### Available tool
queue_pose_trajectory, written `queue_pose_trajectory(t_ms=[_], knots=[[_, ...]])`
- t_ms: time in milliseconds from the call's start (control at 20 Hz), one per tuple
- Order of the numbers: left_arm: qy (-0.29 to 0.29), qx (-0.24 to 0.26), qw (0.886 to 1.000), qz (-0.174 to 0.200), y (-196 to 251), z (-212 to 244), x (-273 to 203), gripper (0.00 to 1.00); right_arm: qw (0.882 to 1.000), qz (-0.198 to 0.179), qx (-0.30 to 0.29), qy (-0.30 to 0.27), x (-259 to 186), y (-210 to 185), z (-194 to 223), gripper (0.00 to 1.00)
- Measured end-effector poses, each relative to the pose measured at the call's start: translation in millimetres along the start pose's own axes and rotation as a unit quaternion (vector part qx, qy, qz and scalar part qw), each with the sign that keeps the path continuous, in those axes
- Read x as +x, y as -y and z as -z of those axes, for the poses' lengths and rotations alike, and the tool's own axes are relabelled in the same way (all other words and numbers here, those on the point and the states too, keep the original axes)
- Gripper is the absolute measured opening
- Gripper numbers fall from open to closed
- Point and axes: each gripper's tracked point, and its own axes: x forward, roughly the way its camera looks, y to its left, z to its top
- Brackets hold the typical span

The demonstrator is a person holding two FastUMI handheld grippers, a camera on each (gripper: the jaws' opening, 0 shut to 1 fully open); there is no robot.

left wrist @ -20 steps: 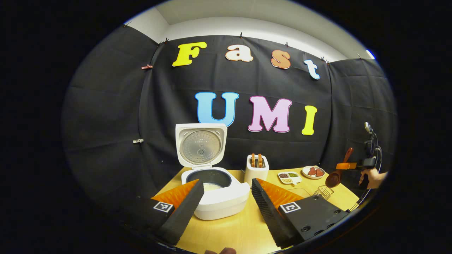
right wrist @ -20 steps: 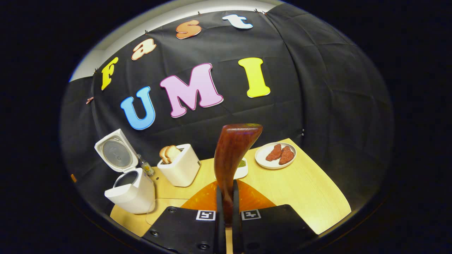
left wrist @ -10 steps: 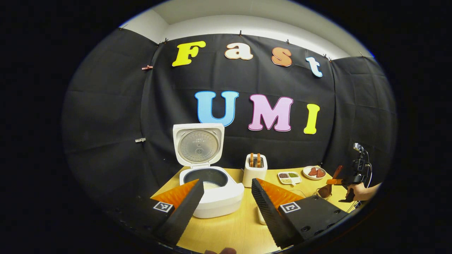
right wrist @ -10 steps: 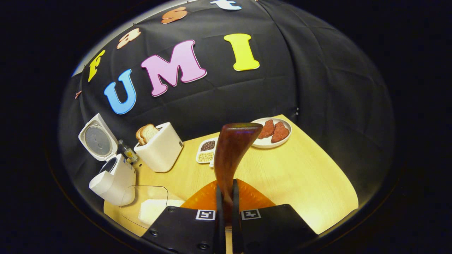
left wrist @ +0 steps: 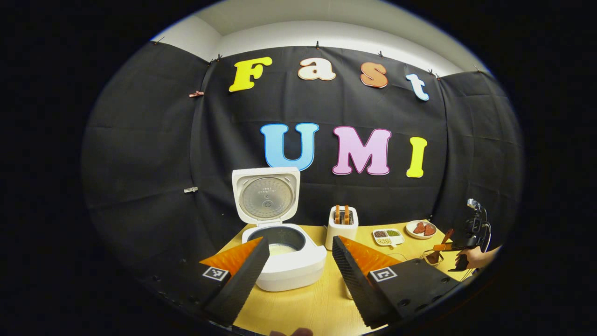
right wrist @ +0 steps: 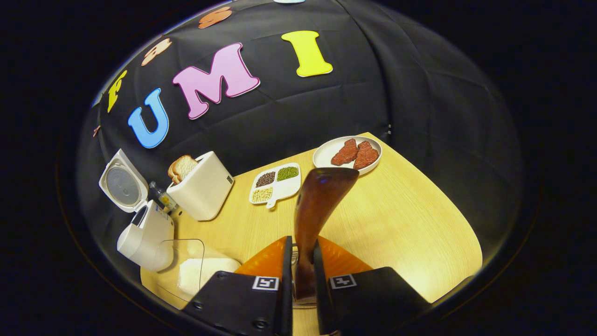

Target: Close the left gripper, press the button to open the rice cooker; take a wooden spoon from the chopstick holder with the right hand, scoop a spoonful of rice and pour it into the rice cooker, then put the wooden spoon back into the chopstick holder.

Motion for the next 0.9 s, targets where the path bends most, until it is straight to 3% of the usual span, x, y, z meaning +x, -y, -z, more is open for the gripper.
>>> queue_pose_trajectory(t_ms=[50,100,200,250,350,400,600,900], knots=[[0.002,-0.001,1.000,0.002,0.3,-3.1,1.6,0.94,1.000,0.011,0.000,0.000,-2.3,6.9,0.9,0.22],[0.006,0.000,1.000,0.004,0.2,-5.5,3.6,0.94,1.000,0.020,0.001,0.002,-5.5,11.9,0.4,0.39],[0.017,0.002,1.000,0.007,-3.1,-16.2,10.1,0.94,1.000,0.026,0.010,0.008,-18.4,16.4,-2.9,0.46],[0.023,0.004,1.000,0.006,-5.7,-23.3,14.8,0.94,0.999,0.033,0.011,0.015,-27.1,21.8,-3.9,0.60],[0.033,0.008,0.999,0.006,-13.2,-38.1,28.7,0.94,0.999,0.042,0.014,0.027,-45.3,28.2,-7.3,0.69],[0.035,0.009,0.999,0.003,-17.8,-45.4,38.6,0.94,0.998,0.045,0.015,0.035,-56.6,29.8,-10.0,0.83],[0.052,-0.007,0.999,0.007,-34.0,-88.1,85.7,0.94,0.995,0.071,-0.013,0.074,-107.0,38.5,-23.9,0.99],[0.087,0.004,0.996,-0.009,-65.8,-148.1,166.8,0.97,0.987,0.090,-0.065,0.113,-177.6,20.7,-39.7,0.98]])
